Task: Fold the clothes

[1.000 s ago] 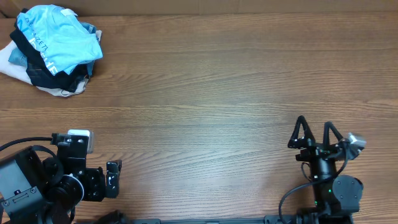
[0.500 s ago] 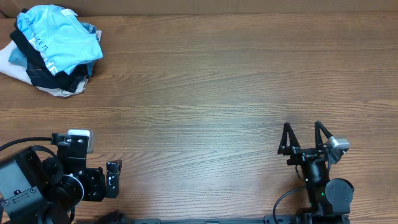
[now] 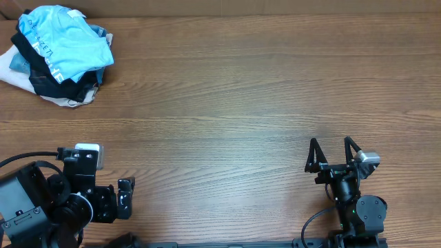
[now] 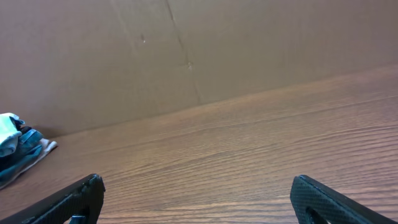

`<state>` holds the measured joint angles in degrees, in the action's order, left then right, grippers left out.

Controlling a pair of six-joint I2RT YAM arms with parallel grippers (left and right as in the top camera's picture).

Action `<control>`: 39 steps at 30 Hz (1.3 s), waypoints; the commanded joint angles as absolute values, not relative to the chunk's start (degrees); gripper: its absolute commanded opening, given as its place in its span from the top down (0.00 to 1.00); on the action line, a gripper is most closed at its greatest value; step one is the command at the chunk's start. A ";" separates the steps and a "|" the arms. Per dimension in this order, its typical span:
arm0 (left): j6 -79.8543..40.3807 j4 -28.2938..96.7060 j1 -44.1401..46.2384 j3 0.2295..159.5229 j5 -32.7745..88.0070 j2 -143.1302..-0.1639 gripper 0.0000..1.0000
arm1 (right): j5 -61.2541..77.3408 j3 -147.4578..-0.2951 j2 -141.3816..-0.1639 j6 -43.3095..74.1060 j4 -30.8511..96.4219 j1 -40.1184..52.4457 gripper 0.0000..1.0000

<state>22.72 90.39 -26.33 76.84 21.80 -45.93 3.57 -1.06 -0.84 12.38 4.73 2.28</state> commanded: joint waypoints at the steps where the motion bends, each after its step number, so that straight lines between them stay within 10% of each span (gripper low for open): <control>1: 23.62 90.13 -26.22 76.97 21.63 -45.69 0.00 | 2.92 -0.45 -0.16 11.94 4.56 2.61 0.00; 31: 22.96 88.42 -20.18 76.97 23.20 -44.86 0.00 | 2.92 -0.45 -0.16 11.94 4.56 2.61 0.00; 39: 9.28 61.60 -7.90 66.83 33.45 -33.21 0.00 | 2.90 -0.45 -0.16 11.94 4.56 2.61 0.00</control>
